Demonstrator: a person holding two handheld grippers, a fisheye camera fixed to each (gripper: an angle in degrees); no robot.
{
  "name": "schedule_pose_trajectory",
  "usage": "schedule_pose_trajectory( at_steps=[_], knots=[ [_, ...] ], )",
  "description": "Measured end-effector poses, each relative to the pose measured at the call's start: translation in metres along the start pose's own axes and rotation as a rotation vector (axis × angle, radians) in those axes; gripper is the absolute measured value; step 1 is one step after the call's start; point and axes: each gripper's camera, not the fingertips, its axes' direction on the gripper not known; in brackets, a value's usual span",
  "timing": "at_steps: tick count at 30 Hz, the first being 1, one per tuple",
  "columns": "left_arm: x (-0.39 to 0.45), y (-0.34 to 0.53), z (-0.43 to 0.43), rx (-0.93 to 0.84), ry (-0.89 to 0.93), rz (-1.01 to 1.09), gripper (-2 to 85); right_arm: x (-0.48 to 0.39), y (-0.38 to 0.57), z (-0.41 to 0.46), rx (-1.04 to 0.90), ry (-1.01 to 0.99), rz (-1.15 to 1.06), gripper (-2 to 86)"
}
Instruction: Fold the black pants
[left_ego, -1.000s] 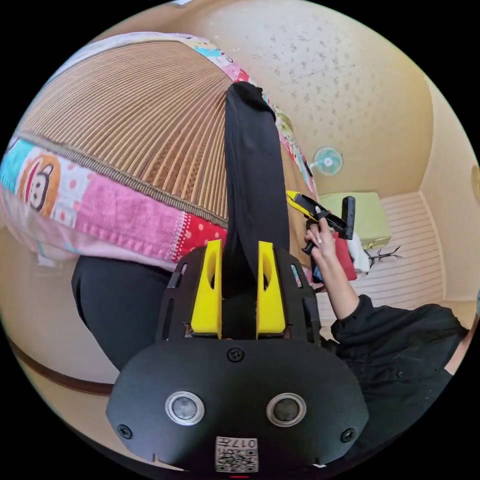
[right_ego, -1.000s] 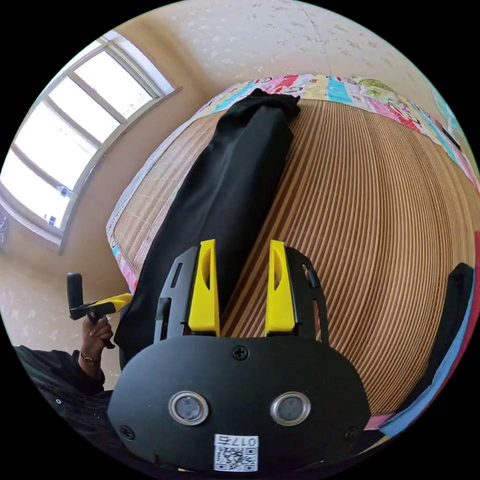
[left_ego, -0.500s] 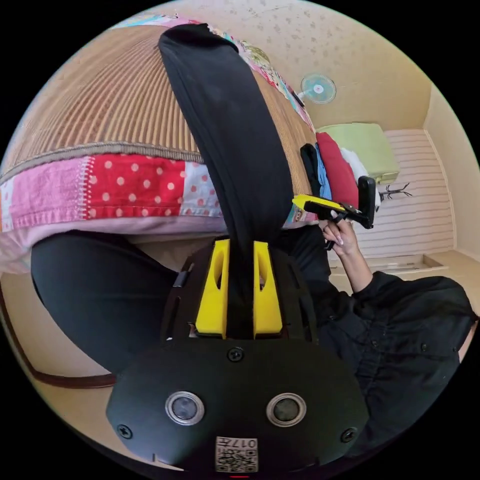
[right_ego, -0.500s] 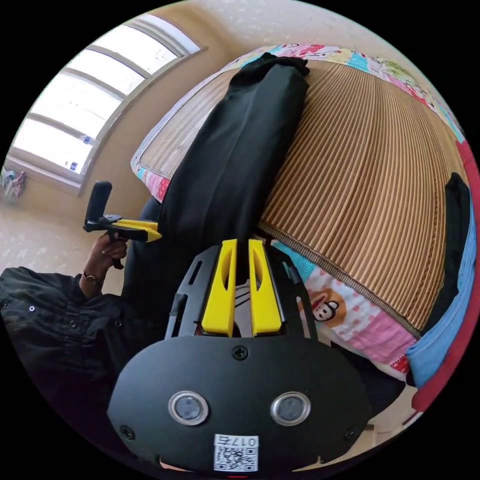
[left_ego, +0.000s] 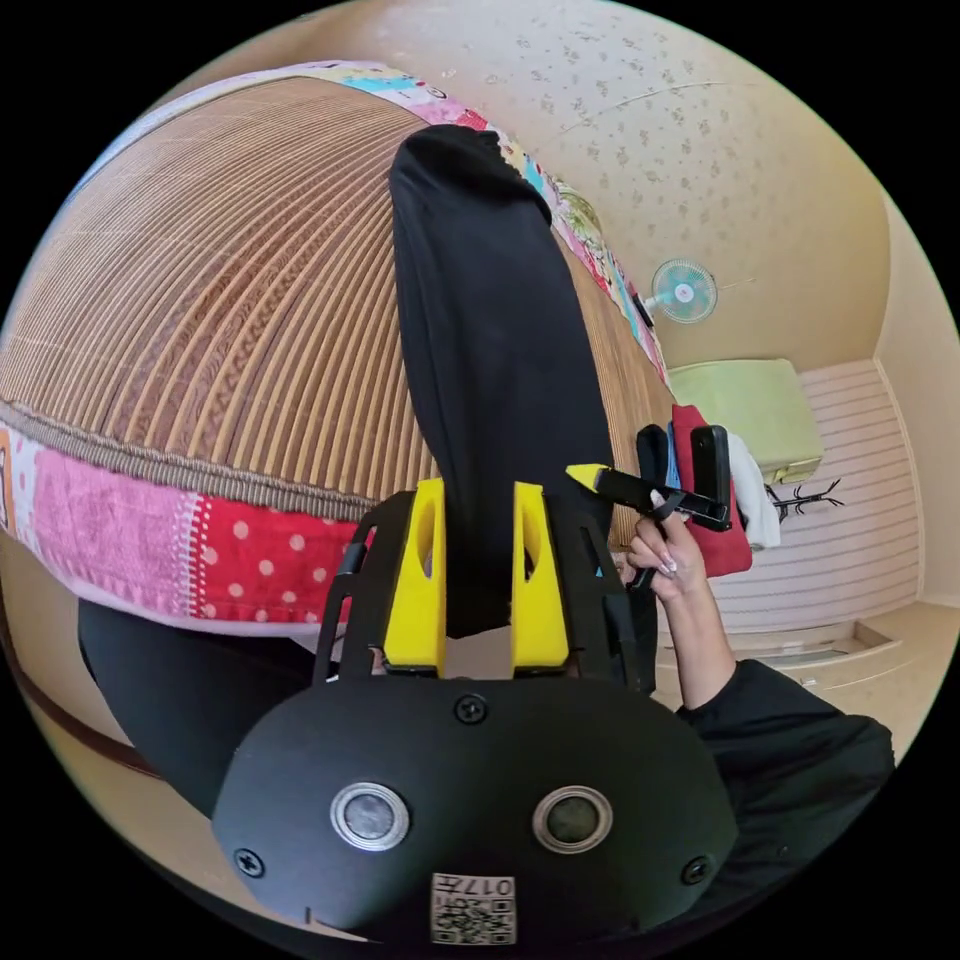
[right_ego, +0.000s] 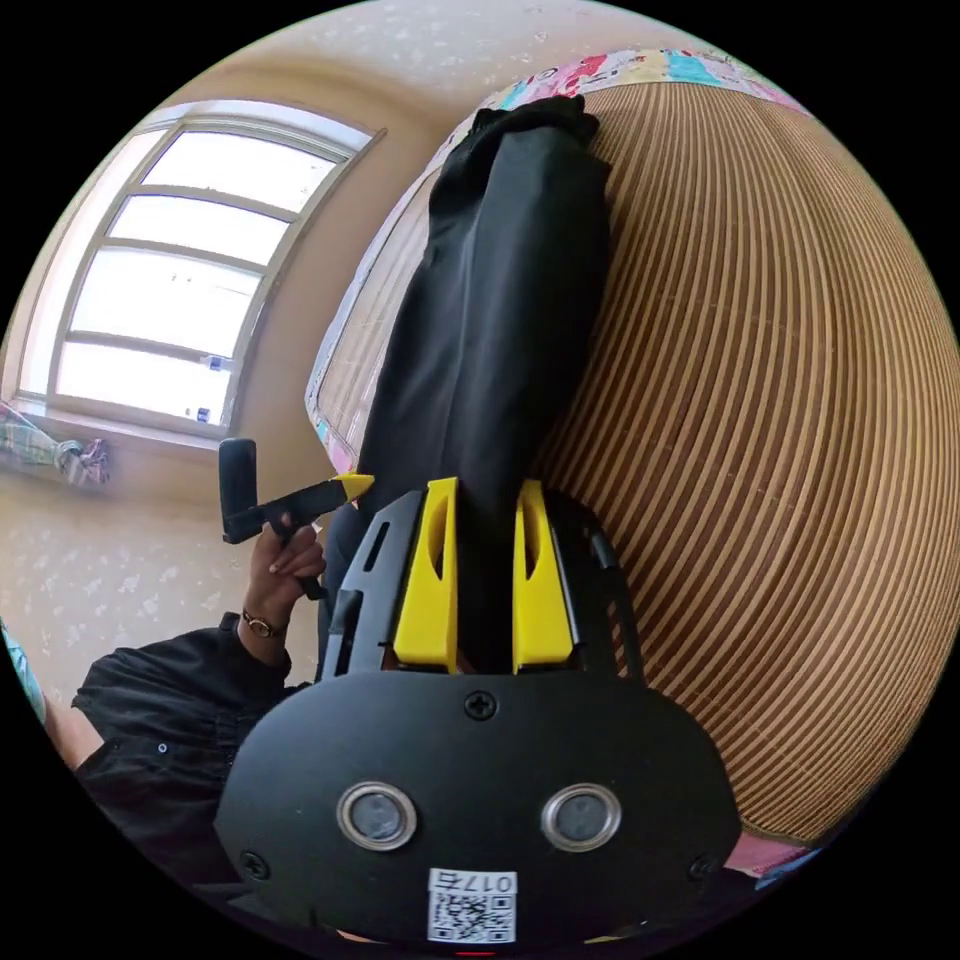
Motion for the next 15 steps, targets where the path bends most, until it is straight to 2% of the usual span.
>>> schedule_pose_trajectory(
  at_steps=[3,5,7,11,13,15],
  knots=[
    [0.002,0.028,-0.027,0.003,0.287,0.063,4.7,-0.018,0.038,-0.021,0.035,-0.149,-0.078,2.6],
    [0.023,0.045,-0.063,0.062,0.429,0.198,4.4,-0.054,0.073,-0.067,0.136,-0.255,-0.202,1.0],
    [0.070,0.065,-0.124,0.160,0.542,0.426,4.4,-0.097,0.096,-0.113,0.219,-0.302,-0.335,0.3],
    [0.158,0.082,-0.213,0.309,0.638,0.736,4.4,-0.225,0.138,-0.224,0.380,-0.267,-0.704,0.0],
    [0.210,0.088,-0.262,0.408,0.682,0.883,4.3,-0.277,0.154,-0.265,0.446,-0.203,-0.832,0.1],
    [0.241,0.088,-0.288,0.471,0.710,0.932,4.3,-0.316,0.165,-0.300,0.516,-0.166,-0.892,0.4]
  ],
)
